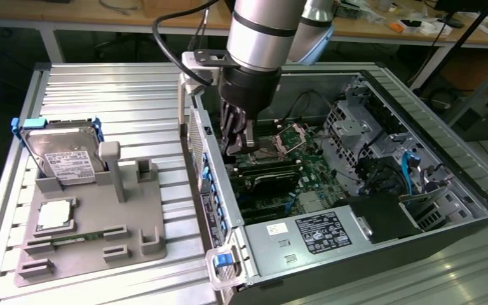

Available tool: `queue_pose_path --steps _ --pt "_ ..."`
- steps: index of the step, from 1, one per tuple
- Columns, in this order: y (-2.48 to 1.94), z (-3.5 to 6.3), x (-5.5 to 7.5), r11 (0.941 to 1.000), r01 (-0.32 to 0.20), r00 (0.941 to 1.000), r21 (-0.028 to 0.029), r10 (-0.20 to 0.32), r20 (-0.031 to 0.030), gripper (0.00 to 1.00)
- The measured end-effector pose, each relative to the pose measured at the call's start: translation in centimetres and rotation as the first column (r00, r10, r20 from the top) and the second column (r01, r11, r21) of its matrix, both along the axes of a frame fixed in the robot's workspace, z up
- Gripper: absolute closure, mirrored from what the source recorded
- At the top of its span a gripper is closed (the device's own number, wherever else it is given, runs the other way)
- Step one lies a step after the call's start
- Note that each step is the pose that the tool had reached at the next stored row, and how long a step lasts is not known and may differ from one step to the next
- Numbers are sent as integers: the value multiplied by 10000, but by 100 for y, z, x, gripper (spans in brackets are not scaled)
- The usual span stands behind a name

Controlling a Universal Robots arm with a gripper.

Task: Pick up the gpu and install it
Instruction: 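Press down on the gpu until it lock into place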

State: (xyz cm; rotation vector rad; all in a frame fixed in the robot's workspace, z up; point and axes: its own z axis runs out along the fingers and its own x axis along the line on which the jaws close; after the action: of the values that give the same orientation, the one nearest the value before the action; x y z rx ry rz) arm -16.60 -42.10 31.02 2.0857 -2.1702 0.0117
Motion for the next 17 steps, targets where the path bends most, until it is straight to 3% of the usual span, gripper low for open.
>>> queue_pose_path --steps 11,17 --pt "-1 -70 -27 10000 -26 10000 -23 26 -1 89" --pt "-1 -75 -95 10000 -25 10000 -79 25 -1 89"
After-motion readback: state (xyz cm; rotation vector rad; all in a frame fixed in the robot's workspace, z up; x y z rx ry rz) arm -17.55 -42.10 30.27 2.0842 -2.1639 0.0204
